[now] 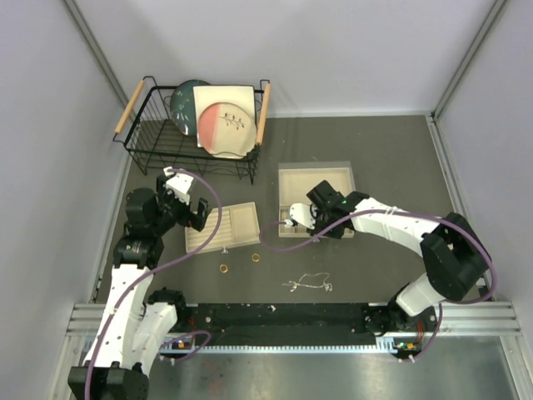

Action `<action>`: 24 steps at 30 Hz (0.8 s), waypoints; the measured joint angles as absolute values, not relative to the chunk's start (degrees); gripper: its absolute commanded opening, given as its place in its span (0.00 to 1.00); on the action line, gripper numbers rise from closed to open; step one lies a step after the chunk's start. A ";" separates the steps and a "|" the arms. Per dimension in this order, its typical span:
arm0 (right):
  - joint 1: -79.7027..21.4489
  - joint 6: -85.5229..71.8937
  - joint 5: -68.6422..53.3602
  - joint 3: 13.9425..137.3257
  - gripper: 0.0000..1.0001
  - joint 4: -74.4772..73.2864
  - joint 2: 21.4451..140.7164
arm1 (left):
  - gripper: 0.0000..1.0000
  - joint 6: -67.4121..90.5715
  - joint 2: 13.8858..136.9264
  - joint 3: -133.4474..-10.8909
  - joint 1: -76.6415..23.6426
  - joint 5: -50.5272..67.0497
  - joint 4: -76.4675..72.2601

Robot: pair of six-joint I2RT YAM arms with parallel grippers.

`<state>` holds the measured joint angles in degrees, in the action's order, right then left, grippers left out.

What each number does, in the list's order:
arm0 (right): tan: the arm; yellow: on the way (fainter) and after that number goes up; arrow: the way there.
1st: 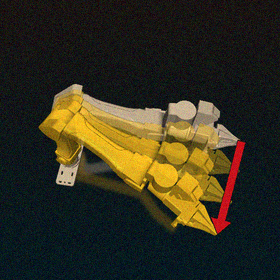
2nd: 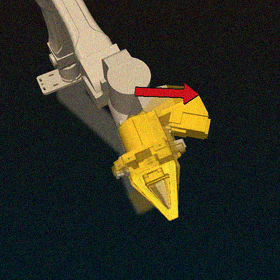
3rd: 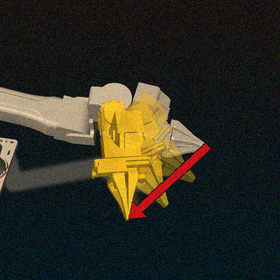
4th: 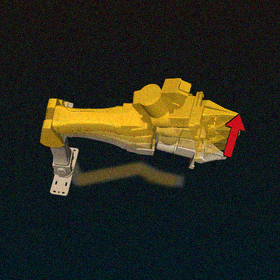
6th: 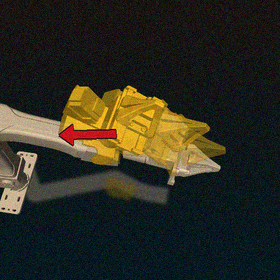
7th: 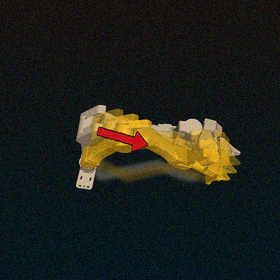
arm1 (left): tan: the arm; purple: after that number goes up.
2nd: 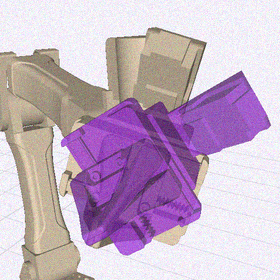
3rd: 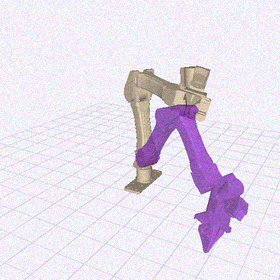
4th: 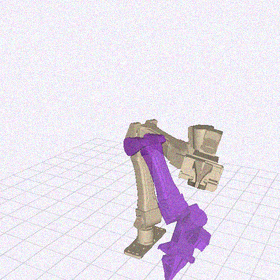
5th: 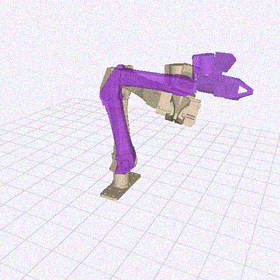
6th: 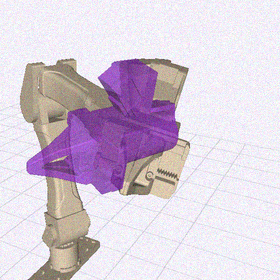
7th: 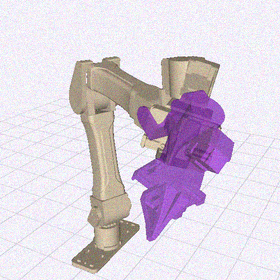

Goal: Organize the mixed jewelry

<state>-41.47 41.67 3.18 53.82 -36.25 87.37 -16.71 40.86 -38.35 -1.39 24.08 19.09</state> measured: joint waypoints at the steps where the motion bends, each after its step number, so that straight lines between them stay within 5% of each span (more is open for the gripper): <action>1: -41.47 41.39 3.18 53.80 0.24 -36.27 87.18 | 0.99 -16.71 40.86 -38.35 -1.39 24.10 19.11; 13: -41.52 37.95 -0.25 52.01 0.38 -38.92 78.11 | 0.99 -16.69 40.95 -38.35 -1.39 24.14 19.07; 24: -41.89 36.93 -6.74 47.46 0.40 -39.83 79.02 | 0.99 -16.67 41.17 -38.35 -1.39 24.14 18.96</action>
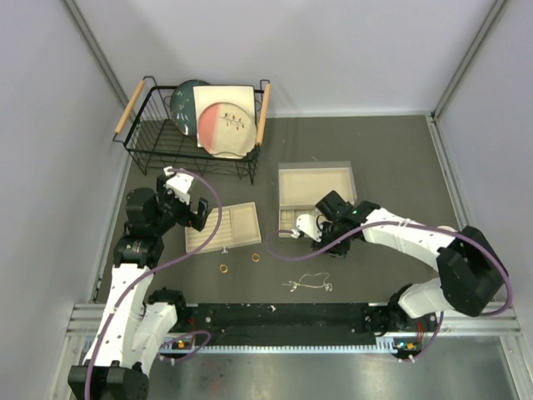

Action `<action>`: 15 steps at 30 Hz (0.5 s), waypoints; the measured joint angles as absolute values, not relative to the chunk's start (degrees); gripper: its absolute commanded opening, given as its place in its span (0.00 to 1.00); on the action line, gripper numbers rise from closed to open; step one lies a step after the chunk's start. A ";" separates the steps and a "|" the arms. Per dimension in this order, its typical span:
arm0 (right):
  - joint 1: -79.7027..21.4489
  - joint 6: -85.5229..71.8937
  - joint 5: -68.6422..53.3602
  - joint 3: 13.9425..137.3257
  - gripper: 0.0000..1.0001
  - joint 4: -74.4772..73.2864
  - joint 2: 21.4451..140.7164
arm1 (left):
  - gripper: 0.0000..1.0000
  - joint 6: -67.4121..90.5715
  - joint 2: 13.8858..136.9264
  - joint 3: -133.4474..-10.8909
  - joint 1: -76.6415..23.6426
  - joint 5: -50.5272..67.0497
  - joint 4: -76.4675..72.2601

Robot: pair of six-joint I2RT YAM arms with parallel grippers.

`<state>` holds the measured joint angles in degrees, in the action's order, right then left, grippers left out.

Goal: Organize the mixed jewelry

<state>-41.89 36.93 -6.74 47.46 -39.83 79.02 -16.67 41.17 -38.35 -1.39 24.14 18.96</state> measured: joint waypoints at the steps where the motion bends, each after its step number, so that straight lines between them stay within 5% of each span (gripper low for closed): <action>1: -41.89 36.91 -6.92 47.22 0.40 -39.62 79.77 | 0.99 -16.67 41.17 -38.35 -1.39 24.14 18.96; 15: -41.93 36.12 -5.34 47.79 0.36 -34.50 87.46 | 0.99 -16.93 41.08 -38.35 -1.39 23.79 18.98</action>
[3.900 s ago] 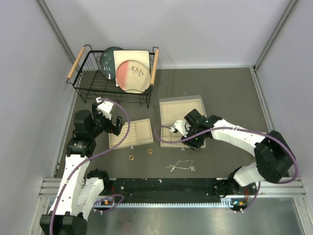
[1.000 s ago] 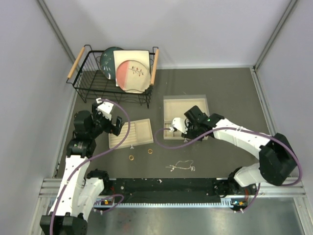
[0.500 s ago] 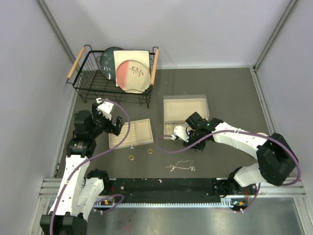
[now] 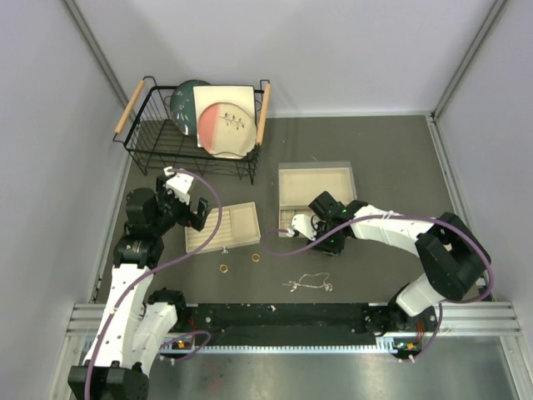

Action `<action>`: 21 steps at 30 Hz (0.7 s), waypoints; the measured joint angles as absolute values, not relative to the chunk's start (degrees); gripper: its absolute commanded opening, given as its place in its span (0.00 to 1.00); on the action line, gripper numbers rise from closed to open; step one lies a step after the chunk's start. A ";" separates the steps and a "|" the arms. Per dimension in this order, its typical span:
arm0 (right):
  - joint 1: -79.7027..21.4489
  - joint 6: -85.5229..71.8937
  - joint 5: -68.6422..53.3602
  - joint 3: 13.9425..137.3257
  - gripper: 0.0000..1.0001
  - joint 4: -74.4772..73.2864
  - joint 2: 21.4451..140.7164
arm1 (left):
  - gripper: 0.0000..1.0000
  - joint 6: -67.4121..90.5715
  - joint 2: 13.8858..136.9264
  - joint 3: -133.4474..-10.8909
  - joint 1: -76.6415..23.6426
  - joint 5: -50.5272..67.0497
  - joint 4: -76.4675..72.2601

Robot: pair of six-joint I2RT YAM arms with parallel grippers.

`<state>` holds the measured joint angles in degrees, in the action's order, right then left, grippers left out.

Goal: Organize the mixed jewelry

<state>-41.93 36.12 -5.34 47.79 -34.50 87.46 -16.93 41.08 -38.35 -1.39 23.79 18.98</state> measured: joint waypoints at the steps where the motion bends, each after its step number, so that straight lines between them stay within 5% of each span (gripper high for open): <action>1: -41.95 35.92 -5.21 47.79 0.36 -34.41 87.46 | 0.99 -17.04 41.04 -38.35 -1.39 23.68 18.98; 21: -42.02 35.70 -0.16 47.79 0.36 -29.23 87.83 | 0.99 -18.28 40.12 -37.69 -1.39 22.85 18.98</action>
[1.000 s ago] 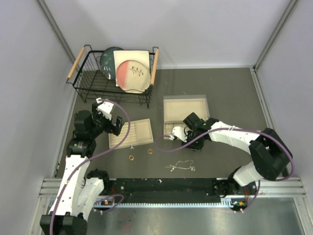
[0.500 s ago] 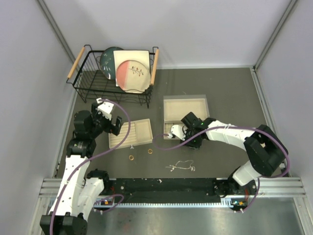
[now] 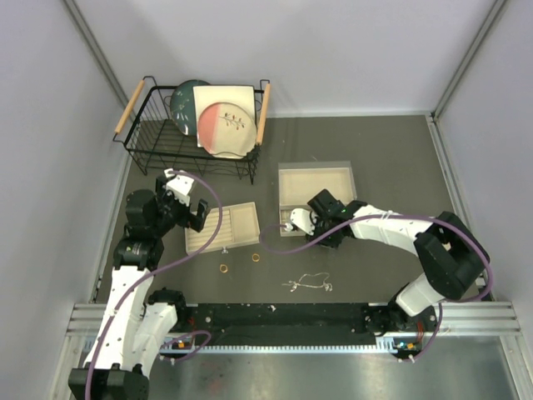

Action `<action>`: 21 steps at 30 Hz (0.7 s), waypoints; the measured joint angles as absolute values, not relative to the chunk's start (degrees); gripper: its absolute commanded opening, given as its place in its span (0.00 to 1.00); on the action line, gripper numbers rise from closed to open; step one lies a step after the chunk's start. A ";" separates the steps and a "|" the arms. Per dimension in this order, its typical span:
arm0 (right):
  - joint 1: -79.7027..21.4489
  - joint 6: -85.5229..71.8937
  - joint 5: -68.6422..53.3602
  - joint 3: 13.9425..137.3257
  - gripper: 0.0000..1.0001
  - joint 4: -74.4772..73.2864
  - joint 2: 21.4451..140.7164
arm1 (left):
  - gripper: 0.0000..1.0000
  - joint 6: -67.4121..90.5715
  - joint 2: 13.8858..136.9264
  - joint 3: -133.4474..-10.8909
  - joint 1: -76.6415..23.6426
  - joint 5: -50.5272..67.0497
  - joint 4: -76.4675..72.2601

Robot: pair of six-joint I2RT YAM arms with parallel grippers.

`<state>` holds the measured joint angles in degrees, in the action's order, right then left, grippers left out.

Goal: Organize the mixed jewelry

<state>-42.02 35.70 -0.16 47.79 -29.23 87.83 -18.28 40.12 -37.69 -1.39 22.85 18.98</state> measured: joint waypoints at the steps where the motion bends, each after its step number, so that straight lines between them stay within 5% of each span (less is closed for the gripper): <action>1: -42.02 35.66 0.25 47.79 0.36 -28.86 87.83 | 0.99 -18.31 40.10 -37.65 -1.39 22.85 18.98; 21: -42.02 33.28 7.27 47.79 0.38 -21.39 89.56 | 0.99 -18.61 39.86 -37.04 -1.39 22.81 18.94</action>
